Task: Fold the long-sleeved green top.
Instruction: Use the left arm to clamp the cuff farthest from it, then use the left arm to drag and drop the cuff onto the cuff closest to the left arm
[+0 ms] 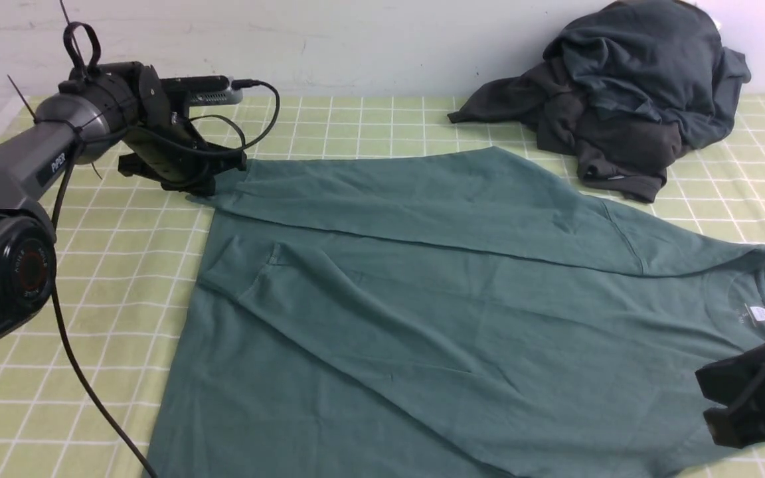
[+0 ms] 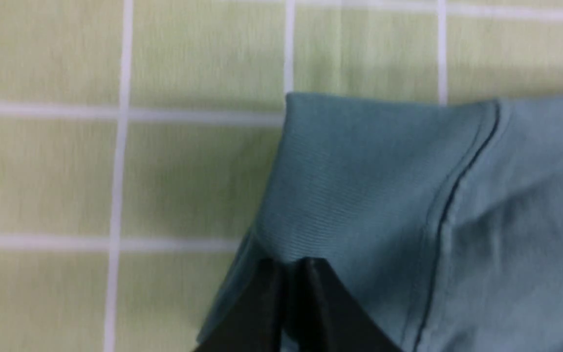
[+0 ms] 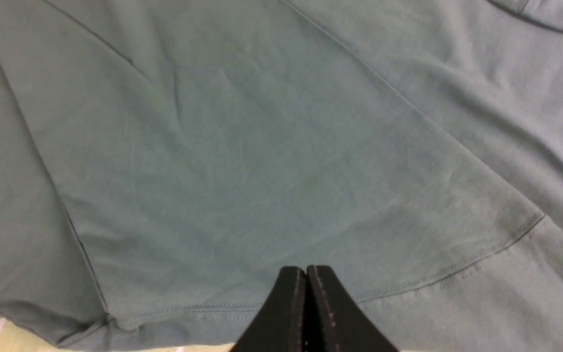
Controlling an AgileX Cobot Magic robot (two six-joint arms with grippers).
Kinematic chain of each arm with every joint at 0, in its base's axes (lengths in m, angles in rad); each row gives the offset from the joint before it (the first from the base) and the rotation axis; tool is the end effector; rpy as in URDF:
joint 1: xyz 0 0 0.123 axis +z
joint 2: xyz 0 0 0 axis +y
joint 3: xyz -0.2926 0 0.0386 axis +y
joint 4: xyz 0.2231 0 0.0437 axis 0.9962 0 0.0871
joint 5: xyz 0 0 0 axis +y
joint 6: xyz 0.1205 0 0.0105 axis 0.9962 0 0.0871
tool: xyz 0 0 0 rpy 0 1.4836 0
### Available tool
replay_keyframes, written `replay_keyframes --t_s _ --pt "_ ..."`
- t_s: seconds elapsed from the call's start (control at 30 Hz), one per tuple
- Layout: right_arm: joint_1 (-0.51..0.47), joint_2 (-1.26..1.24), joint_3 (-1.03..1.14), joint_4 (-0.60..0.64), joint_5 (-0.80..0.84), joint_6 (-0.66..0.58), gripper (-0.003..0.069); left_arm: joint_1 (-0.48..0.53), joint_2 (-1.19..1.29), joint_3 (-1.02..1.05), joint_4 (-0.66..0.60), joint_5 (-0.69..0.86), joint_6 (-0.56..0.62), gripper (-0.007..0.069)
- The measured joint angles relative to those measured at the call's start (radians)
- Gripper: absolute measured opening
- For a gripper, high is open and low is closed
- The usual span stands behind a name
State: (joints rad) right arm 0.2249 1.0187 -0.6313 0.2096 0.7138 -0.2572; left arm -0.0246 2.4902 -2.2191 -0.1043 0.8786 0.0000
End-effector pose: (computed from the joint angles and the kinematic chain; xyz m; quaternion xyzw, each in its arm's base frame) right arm 0.1590 0.0533 0.2475 -0.1727 0.9422 0.0832 0.2747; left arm 0.5413 -0.0230 0.1469 -0.0102 0.9668 -0.0503 0.2505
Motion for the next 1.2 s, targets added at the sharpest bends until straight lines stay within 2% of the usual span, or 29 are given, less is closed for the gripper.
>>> replay_keyframes --t_s 0.13,0.2,0.3,0.57,0.7,0.8,1.0,1.13,1.2 --pt "0.0 0.0 0.0 0.008 -0.007 0.0 -0.0006 -0.002 -0.041 -0.029 0.003 0.149 0.033 0.0" --pt "0.0 0.0 0.002 0.021 -0.009 0.0 -0.0006 -0.011 -0.12 -0.047 0.003 0.284 0.084 -0.0003" --pt "0.0 -0.001 0.004 0.025 -0.01 0.0 -0.0006 -0.025 -0.187 -0.042 0.01 0.337 0.129 -0.0003" --pt "0.001 -0.001 0.004 0.026 -0.01 -0.001 -0.0006 -0.079 -0.404 0.172 0.064 0.352 0.144 -0.0003" --pt "0.001 -0.001 0.004 0.029 -0.01 -0.001 -0.0006 -0.1 -0.553 0.421 0.068 0.353 0.139 -0.0003" --pt "0.001 -0.001 0.004 0.034 -0.01 -0.001 -0.0006 -0.101 -0.601 0.593 0.071 0.353 0.138 -0.0003" --pt "0.001 -0.001 0.005 0.048 -0.01 -0.001 -0.0006 -0.103 -0.604 0.774 0.073 0.341 0.138 0.0001" --pt "0.001 -0.001 0.005 0.051 -0.01 -0.001 -0.0006 -0.116 -0.605 0.81 0.076 0.341 0.139 0.0043" --pt "0.001 -0.001 0.005 0.051 -0.008 -0.001 -0.0006 -0.137 -0.621 0.824 0.077 0.336 0.15 0.0097"
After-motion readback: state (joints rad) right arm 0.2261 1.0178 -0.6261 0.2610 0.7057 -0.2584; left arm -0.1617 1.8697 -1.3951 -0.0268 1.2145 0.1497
